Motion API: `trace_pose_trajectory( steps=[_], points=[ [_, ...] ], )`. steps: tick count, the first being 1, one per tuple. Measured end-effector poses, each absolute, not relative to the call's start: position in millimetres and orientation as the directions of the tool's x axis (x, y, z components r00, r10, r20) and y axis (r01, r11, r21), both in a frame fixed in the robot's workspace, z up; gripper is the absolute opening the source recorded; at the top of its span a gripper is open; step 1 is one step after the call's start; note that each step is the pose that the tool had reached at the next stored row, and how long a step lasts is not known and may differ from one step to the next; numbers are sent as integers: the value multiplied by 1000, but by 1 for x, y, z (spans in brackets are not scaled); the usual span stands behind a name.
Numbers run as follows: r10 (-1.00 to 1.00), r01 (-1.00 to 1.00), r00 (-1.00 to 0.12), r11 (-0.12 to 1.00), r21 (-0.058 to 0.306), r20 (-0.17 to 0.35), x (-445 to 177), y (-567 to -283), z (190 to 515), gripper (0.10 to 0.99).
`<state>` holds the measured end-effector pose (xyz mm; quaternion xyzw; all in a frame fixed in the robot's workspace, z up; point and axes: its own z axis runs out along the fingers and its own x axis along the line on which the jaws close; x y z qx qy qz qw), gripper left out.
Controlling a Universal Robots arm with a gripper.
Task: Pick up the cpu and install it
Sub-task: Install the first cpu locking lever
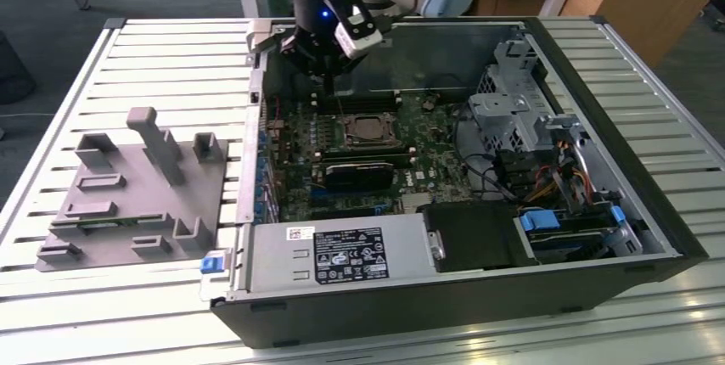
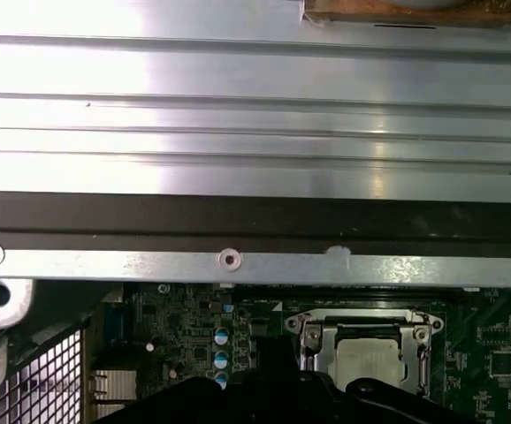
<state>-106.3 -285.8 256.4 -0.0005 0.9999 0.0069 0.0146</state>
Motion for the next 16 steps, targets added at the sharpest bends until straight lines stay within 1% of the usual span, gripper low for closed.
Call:
trace_pose_trajectory(
  steps=[16],
  points=[
    [-1, -1, -1000, 1000, 14, -29, -96, -286, 255, 106]
  ],
)
